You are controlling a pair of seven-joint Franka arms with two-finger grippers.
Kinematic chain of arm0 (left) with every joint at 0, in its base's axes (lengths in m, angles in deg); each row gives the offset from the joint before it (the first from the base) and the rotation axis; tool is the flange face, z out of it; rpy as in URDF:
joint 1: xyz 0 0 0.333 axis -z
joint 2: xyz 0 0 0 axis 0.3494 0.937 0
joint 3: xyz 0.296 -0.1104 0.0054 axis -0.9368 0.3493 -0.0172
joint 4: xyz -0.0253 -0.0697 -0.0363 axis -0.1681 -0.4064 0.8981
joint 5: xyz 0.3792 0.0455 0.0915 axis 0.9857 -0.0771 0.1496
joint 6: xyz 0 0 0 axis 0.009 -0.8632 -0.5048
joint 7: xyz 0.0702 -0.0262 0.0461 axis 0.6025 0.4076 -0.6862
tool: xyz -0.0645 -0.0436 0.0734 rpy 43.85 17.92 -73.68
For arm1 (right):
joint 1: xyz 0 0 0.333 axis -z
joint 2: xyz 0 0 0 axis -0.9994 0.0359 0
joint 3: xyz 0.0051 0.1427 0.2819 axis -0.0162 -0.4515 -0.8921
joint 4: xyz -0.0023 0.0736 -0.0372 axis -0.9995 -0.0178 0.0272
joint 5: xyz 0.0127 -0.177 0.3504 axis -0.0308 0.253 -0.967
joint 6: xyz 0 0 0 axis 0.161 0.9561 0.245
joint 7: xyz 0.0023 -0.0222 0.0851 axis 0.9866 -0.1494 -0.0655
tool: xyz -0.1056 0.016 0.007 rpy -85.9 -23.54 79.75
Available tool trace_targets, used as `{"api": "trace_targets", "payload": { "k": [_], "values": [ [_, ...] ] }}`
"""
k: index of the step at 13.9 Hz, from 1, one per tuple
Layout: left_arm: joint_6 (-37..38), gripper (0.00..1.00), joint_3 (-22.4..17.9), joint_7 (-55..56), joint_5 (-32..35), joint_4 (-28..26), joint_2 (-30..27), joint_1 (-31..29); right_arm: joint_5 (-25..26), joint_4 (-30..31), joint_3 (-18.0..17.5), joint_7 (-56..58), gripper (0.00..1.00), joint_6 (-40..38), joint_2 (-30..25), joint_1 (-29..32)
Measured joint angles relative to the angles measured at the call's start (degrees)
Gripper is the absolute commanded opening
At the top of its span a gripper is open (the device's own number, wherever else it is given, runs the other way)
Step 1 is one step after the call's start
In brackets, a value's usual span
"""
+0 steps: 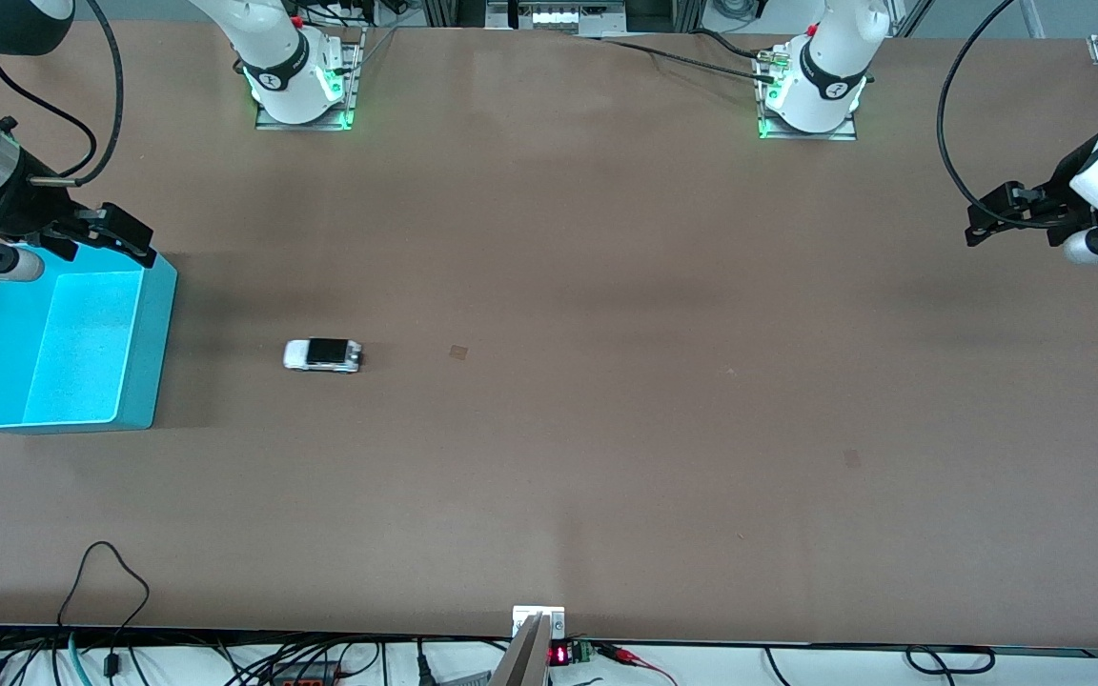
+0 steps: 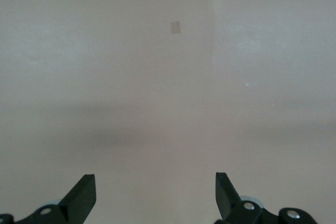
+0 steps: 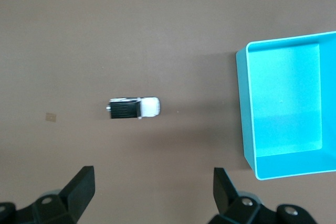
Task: Wind and store white jeep toy
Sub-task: 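Open the left gripper, releasing the jeep to roll toward the blue bin, then move the right gripper from the bin toward the stopped jeep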
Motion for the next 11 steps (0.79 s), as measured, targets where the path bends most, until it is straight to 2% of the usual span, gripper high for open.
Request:
{"api": "trace_targets", "payload": {
  "k": [3, 11],
  "values": [
    [0.7, 1.0, 0.0, -3.4, 0.0, 0.2, -0.1, 0.0, 0.0, 0.0, 0.1, 0.0, 1.0, 0.0, 0.0, 0.0],
    [2.7, 1.0, 0.1, -3.6, 0.0, 0.9, -0.2, 0.3, 0.0, 1.7, 0.2, -0.1, 1.0, -0.4, 1.7, 0.1]
  ]
}}
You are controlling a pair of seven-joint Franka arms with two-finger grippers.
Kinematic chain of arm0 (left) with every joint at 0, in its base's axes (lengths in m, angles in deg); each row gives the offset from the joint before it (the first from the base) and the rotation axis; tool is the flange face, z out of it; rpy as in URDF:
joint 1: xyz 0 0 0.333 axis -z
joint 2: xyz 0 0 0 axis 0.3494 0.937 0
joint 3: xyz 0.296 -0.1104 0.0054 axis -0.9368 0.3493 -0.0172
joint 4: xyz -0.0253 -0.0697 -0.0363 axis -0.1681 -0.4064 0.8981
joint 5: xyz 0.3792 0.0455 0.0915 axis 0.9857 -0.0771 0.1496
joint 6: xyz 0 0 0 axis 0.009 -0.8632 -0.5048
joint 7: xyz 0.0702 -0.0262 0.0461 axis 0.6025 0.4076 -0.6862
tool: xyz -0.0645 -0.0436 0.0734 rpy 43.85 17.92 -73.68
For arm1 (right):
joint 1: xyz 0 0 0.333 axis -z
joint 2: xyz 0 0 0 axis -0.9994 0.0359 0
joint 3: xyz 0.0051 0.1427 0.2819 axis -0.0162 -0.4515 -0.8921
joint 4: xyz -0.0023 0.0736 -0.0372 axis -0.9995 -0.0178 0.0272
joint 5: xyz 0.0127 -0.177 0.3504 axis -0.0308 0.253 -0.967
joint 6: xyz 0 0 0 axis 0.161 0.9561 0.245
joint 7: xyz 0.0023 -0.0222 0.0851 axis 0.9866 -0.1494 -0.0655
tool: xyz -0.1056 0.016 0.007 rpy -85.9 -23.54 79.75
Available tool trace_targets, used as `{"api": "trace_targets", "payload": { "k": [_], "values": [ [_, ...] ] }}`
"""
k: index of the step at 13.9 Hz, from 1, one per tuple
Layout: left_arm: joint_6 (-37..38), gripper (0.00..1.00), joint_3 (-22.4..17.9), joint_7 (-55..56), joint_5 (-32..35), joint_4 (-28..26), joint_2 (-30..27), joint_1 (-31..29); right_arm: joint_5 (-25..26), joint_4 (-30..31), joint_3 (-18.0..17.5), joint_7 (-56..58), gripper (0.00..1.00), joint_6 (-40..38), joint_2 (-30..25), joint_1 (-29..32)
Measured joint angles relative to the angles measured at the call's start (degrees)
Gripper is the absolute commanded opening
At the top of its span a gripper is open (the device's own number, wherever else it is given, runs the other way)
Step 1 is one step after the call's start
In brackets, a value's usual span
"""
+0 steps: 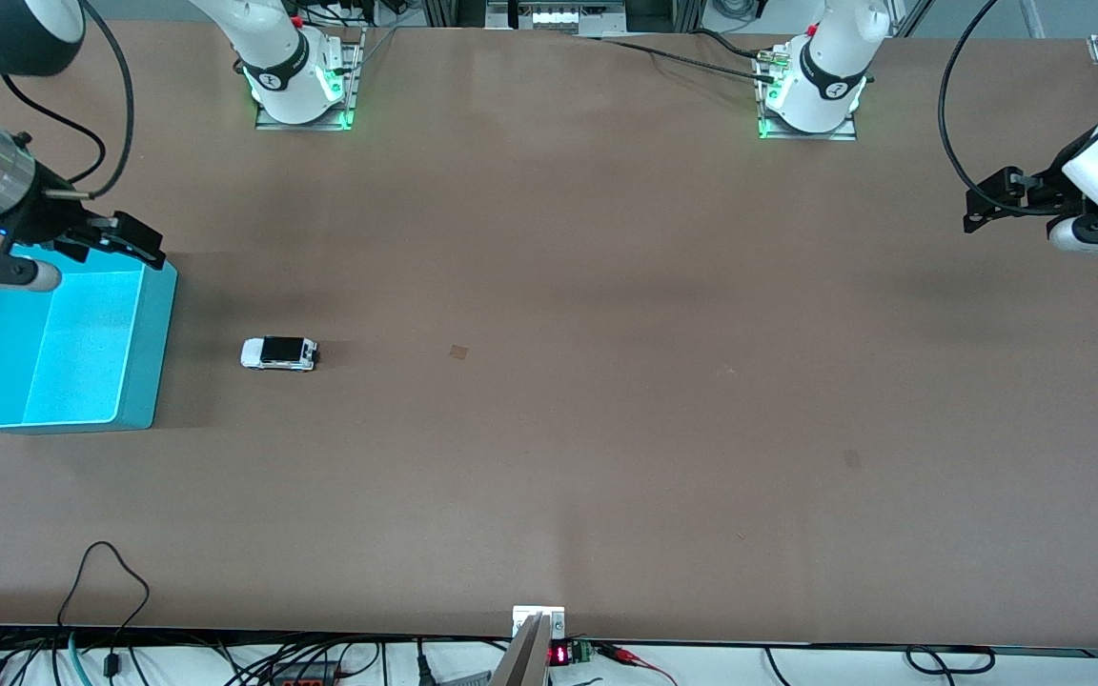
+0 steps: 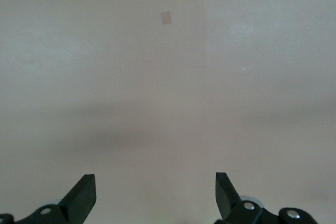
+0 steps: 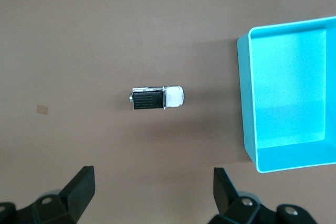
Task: Wind and store white jeep toy
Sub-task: 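Move the right gripper from the bin toward the stopped jeep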
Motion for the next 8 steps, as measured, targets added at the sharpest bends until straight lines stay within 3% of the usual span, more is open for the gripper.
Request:
{"api": "trace_targets", "payload": {
  "k": [3, 8],
  "values": [
    [0.0, 1.0, 0.0, -0.2, 0.0, 0.0, 0.0, 0.0, 0.0, 0.6, -0.1, 7.1, 1.0, 0.6, 2.5, -0.1],
    [0.2, 1.0, 0.0, -0.5, 0.0, 0.0, 0.0, 0.0, 0.0, 2.5, 0.0, 39.5, 1.0, 5.5, 8.2, 0.0]
  ]
}}
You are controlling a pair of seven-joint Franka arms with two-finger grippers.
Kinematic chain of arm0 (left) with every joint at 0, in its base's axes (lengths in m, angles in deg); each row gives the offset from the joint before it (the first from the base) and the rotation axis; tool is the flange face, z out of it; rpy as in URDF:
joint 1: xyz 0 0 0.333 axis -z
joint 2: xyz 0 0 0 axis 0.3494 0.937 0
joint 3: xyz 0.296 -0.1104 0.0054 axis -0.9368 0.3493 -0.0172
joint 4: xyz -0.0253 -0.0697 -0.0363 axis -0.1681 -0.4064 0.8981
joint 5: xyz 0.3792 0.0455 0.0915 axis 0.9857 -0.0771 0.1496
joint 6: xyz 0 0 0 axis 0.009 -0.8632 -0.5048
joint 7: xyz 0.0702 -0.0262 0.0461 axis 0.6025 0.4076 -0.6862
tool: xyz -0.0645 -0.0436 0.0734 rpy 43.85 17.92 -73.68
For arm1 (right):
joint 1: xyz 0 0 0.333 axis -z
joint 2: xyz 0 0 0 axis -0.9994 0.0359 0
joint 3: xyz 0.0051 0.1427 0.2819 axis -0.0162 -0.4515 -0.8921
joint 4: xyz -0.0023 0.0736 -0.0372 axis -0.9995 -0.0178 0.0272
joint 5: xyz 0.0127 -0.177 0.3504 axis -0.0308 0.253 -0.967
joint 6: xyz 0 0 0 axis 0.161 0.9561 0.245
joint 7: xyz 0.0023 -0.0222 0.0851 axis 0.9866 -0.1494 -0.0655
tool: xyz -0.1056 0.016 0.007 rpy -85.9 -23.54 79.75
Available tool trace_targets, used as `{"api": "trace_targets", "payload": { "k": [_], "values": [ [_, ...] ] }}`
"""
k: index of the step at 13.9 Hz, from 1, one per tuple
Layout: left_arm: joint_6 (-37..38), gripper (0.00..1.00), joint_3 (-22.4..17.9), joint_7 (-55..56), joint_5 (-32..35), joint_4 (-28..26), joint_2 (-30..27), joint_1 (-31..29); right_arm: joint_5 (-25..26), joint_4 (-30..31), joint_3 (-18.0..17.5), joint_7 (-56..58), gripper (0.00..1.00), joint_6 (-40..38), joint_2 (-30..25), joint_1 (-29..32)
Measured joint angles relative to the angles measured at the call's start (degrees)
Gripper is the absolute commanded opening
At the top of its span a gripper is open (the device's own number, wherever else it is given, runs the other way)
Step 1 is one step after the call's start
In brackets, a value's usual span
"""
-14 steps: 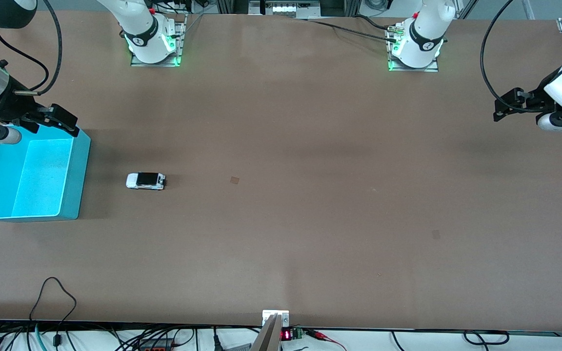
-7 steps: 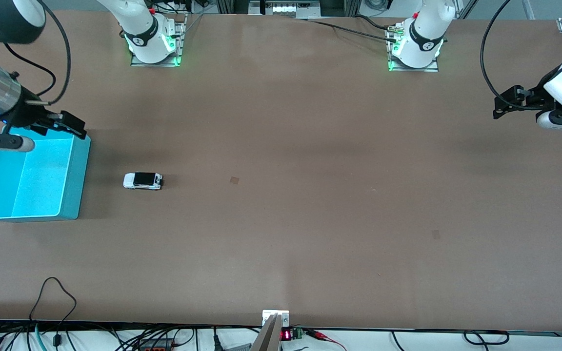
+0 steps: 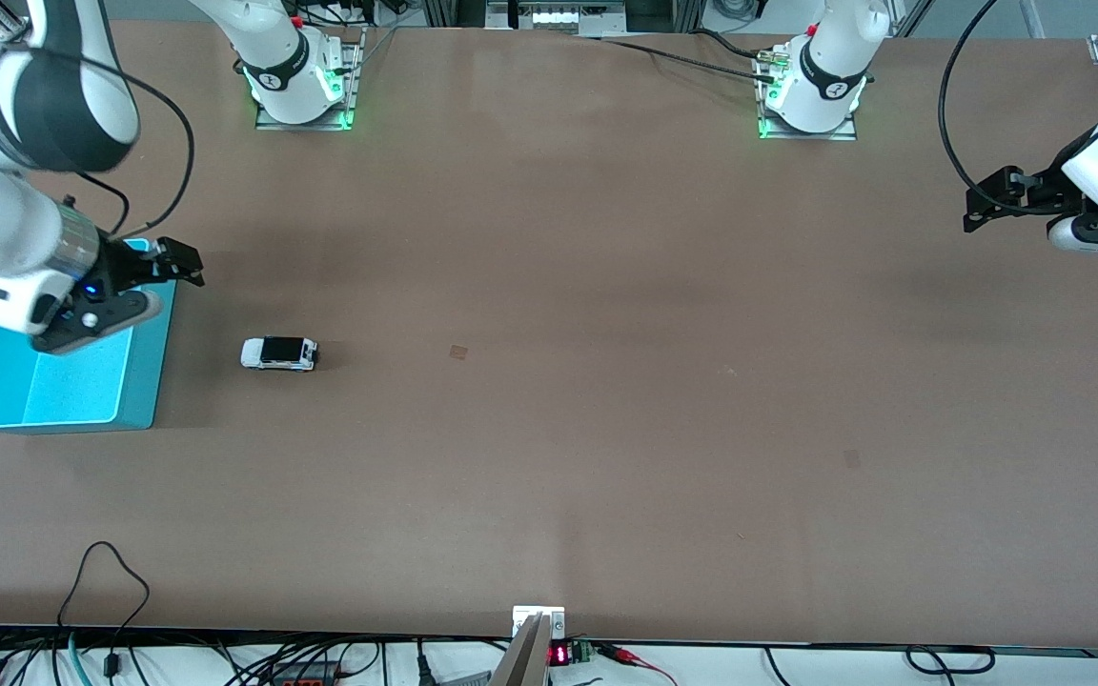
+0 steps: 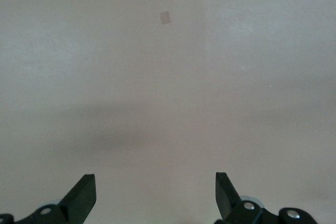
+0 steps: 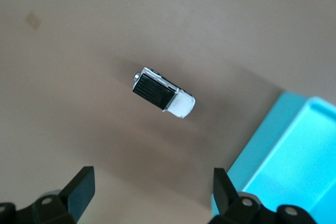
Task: Wind and store white jeep toy
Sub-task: 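Move the right gripper from the bin toward the stopped jeep, then lower the right gripper and grasp the jeep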
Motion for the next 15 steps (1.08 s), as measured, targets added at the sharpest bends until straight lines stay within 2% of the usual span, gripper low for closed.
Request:
{"api": "trace_targets", "payload": {
  "k": [3, 7, 10, 15],
  "values": [
    [0.3, 1.0, 0.0, -0.1, 0.0, 0.0, 0.0, 0.0, 0.0, 2.7, 0.0, 18.9, 1.0, 5.2, 3.7, 0.1],
    [0.6, 1.0, 0.0, -0.2, 0.0, 0.2, 0.0, 0.3, 0.0, 9.9, 0.1, 38.4, 1.0, 18.4, 6.7, 0.7],
    [0.9, 1.0, 0.0, -0.2, 0.0, 0.4, 0.0, 0.3, 0.0, 14.4, 0.1, 43.8, 1.0, 24.9, 7.5, 0.8],
    [1.3, 1.0, 0.0, -0.2, 0.0, 0.5, 0.0, 0.3, 0.0, 20.1, 0.0, 45.4, 1.0, 36.3, 10.7, 0.8]
  ]
}}
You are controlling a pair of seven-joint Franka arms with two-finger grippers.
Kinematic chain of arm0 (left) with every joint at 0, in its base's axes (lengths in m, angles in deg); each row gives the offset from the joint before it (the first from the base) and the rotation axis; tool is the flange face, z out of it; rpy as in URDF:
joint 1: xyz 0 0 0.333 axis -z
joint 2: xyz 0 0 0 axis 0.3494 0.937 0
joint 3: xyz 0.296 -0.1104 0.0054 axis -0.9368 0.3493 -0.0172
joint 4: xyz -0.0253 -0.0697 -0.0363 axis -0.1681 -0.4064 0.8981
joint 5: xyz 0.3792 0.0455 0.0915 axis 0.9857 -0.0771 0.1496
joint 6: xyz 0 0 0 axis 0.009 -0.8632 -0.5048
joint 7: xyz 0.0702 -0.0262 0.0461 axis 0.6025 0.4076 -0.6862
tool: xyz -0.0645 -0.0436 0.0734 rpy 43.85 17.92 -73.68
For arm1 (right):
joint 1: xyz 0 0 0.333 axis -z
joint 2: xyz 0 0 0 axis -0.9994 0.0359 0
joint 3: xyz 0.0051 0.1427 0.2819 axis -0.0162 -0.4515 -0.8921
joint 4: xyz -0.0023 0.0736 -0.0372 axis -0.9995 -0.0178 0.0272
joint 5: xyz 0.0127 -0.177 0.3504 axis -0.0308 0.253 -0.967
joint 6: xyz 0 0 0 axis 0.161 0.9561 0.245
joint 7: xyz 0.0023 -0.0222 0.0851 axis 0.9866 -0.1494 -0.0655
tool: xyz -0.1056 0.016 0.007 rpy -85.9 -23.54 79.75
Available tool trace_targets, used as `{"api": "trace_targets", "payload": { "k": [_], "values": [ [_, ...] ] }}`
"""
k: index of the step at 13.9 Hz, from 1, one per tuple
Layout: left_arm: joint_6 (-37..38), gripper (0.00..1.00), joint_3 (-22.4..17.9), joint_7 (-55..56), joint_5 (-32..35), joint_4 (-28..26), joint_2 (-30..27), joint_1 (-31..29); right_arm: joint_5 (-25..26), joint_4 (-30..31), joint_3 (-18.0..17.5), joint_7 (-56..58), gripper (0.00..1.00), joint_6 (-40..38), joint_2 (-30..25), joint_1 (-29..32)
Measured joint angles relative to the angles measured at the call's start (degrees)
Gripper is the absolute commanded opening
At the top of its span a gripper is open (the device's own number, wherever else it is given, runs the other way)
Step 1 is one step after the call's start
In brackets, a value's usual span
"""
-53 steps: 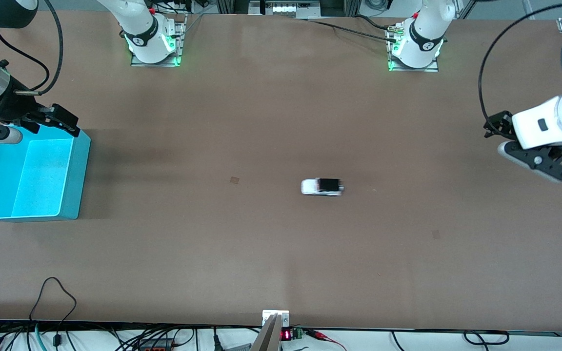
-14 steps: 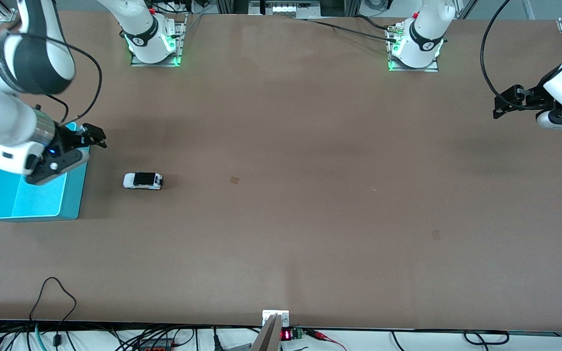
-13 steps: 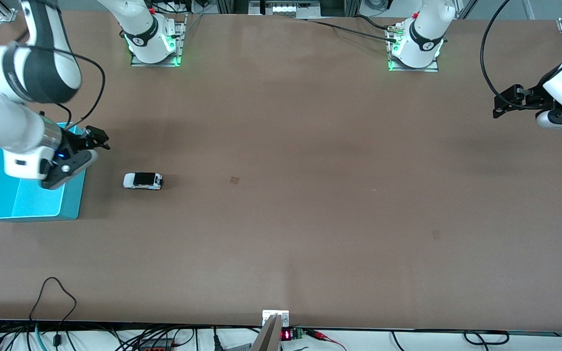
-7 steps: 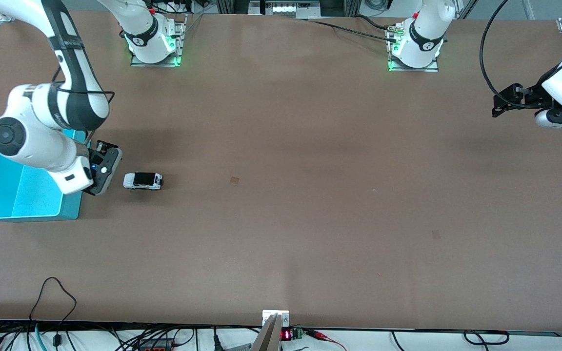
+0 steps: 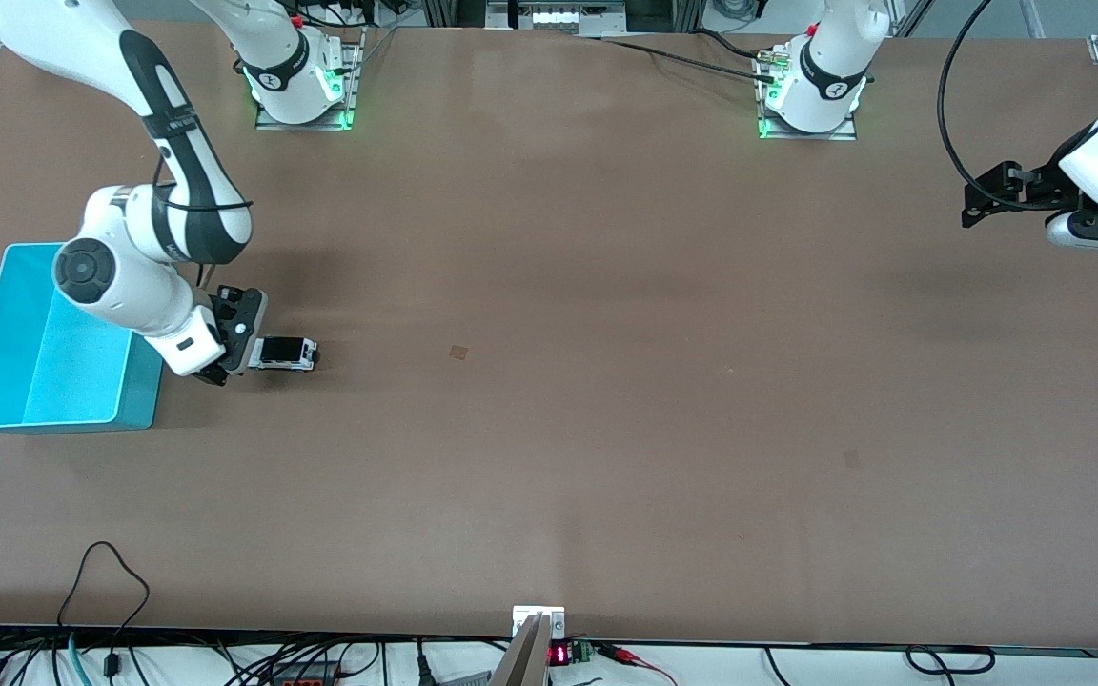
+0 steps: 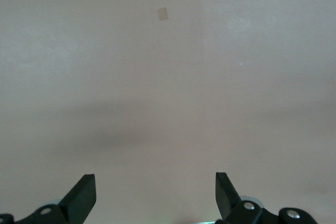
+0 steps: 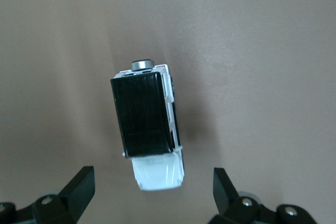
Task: Wind and store white jeep toy
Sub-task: 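Lower the right gripper and grasp the jeep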
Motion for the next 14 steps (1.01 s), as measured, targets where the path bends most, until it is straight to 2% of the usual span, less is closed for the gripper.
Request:
{"api": "trace_targets", "payload": {
  "k": [4, 7, 8, 9, 11, 12, 13, 14],
  "values": [
    [0.1, 1.0, 0.0, 0.0, 0.0, 0.0, 0.0, 0.0, 0.0, 1.9, -0.8, 0.3, 1.0, 5.7, 1.9, -0.1],
    [0.1, 1.0, 0.0, 0.0, 0.0, 0.0, 0.0, 0.0, 0.0, 1.9, -1.2, 0.3, 1.0, 7.1, 2.8, -0.2],
    [0.2, 1.0, 0.0, 0.0, 0.0, 0.0, 0.0, 0.0, 0.0, 1.9, -1.2, 0.3, 0.85, 7.4, 2.9, -0.2],
    [0.2, 1.0, 0.0, 0.0, 0.0, 0.0, 0.0, 0.0, 0.0, 1.8, -1.2, 0.3, 0.65, 7.8, 2.9, -0.2],
    [0.2, 1.0, 0.0, 0.0, 0.0, 0.0, 0.0, 0.0, 0.0, 1.8, -1.2, 0.5, 0.2, 8.3, 3.1, -0.2],
    [0.2, 1.0, 0.0, 0.0, 0.0, 0.0, 0.0, 0.0, 0.0, 1.9, -1.5, 0.6, 0.06, 8.4, 3.1, -0.2],
    [0.2, 1.0, 0.0, 0.0, 0.0, 0.0, 0.0, 0.0, 0.0, 1.9, -1.8, 0.7, 0.0, 8.6, 3.1, -0.2],
    [0.2, 1.0, 0.0, 0.0, 0.0, 0.0, 0.0, 0.0, 0.0, 1.8, -2.1, 0.7, 0.0, 8.6, 3.0, -0.2]
  ]
}}
